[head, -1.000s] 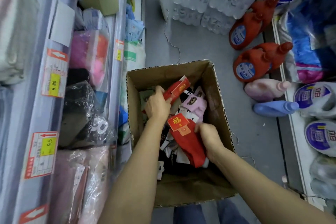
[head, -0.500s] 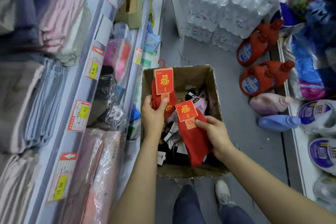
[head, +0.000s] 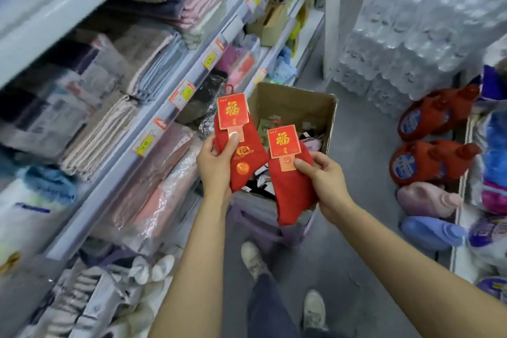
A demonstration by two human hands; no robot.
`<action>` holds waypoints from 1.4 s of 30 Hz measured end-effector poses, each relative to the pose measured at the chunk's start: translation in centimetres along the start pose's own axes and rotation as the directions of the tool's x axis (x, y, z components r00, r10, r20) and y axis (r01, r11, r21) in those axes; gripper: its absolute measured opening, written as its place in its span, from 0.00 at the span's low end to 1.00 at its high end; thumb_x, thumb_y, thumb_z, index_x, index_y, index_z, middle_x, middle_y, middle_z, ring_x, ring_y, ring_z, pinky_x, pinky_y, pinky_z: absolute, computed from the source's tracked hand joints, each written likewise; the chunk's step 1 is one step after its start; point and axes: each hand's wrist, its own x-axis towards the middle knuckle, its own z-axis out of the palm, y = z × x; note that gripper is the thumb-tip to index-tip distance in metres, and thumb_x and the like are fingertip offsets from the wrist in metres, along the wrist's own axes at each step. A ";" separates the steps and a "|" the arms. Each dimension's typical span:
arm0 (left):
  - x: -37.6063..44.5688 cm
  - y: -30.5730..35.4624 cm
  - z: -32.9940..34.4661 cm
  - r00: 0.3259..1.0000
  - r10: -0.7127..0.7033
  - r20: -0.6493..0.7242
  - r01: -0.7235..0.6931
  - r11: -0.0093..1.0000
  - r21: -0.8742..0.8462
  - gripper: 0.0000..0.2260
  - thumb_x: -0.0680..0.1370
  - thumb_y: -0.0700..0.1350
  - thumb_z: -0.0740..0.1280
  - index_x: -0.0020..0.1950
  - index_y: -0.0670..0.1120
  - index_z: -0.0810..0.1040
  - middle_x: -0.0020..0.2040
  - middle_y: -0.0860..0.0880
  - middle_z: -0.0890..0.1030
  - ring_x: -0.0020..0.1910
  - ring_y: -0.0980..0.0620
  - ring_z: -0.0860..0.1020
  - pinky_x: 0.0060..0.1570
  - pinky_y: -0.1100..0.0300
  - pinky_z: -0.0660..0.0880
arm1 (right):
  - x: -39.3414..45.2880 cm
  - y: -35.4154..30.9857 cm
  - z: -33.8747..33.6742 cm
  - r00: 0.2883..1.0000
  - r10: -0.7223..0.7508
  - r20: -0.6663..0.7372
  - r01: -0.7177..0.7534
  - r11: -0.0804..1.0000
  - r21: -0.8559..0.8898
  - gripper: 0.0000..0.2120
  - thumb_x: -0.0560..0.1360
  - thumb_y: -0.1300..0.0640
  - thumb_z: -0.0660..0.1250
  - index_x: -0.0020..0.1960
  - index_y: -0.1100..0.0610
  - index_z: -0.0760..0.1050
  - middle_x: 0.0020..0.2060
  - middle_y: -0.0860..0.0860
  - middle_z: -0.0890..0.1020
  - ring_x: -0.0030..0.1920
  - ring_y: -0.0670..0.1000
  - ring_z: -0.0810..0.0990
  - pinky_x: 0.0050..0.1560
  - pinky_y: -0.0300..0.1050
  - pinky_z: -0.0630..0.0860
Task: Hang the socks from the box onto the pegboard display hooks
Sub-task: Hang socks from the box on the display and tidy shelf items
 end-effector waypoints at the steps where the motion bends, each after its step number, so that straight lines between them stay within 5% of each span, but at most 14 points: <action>1: -1.2 0.3 -0.7 1.000 0.005 -0.021 -0.006 1.000 -0.017 0.09 0.74 0.40 0.75 0.52 0.48 0.81 0.49 0.47 0.86 0.46 0.49 0.84 0.48 0.50 0.81 | -0.9 -0.1 0.0 1.000 -0.016 0.027 0.016 1.000 -0.014 0.08 0.75 0.64 0.70 0.54 0.59 0.79 0.42 0.51 0.86 0.42 0.50 0.85 0.44 0.44 0.83; 7: -7.2 3.4 -5.5 0.980 0.090 -0.180 -0.108 0.990 -0.095 0.08 0.74 0.42 0.75 0.50 0.52 0.81 0.48 0.48 0.86 0.47 0.47 0.84 0.49 0.47 0.82 | -5.5 -1.0 1.9 0.978 -0.102 0.181 0.110 0.993 -0.034 0.08 0.75 0.66 0.69 0.53 0.57 0.78 0.39 0.47 0.87 0.40 0.46 0.85 0.40 0.38 0.79; 15: -13.4 6.1 -12.9 0.953 0.157 -0.261 -0.194 0.973 -0.122 0.12 0.75 0.42 0.74 0.57 0.47 0.80 0.49 0.48 0.86 0.44 0.52 0.84 0.41 0.56 0.81 | -10.8 -0.7 7.9 0.914 -0.188 0.359 0.209 0.978 -0.019 0.09 0.74 0.67 0.70 0.51 0.55 0.78 0.41 0.48 0.86 0.41 0.45 0.84 0.43 0.38 0.78; 26: -21.6 9.7 -27.4 0.880 0.233 -0.413 -0.294 0.952 -0.089 0.15 0.74 0.43 0.75 0.61 0.49 0.79 0.51 0.48 0.86 0.50 0.44 0.84 0.49 0.45 0.82 | -22.0 2.8 18.7 0.813 -0.199 0.547 0.184 0.979 0.082 0.10 0.74 0.67 0.70 0.51 0.55 0.79 0.41 0.49 0.87 0.40 0.47 0.84 0.41 0.39 0.79; 31: -25.1 11.8 -33.1 0.822 0.317 -0.473 -0.372 0.928 -0.026 0.16 0.74 0.44 0.75 0.59 0.56 0.79 0.51 0.50 0.86 0.50 0.47 0.84 0.48 0.48 0.82 | -26.9 3.7 23.5 0.743 -0.230 0.628 0.199 0.973 0.120 0.10 0.74 0.66 0.70 0.52 0.56 0.79 0.44 0.51 0.87 0.43 0.48 0.84 0.45 0.40 0.80; 38: -27.5 16.4 -38.1 0.691 0.415 -0.592 -0.514 0.858 0.003 0.21 0.74 0.43 0.75 0.65 0.54 0.76 0.53 0.52 0.85 0.51 0.48 0.84 0.45 0.52 0.82 | -31.3 2.2 30.2 0.615 -0.291 0.733 0.243 0.954 0.176 0.11 0.74 0.68 0.70 0.53 0.56 0.79 0.42 0.50 0.87 0.42 0.47 0.84 0.44 0.38 0.79; 42: -27.7 19.1 -39.9 0.609 0.468 -0.641 -0.561 0.825 0.070 0.23 0.73 0.46 0.76 0.66 0.55 0.76 0.57 0.49 0.84 0.53 0.47 0.84 0.50 0.45 0.82 | -32.3 0.9 33.7 0.544 -0.316 0.778 0.258 0.945 0.203 0.14 0.73 0.66 0.71 0.59 0.62 0.78 0.46 0.54 0.86 0.45 0.48 0.84 0.46 0.40 0.79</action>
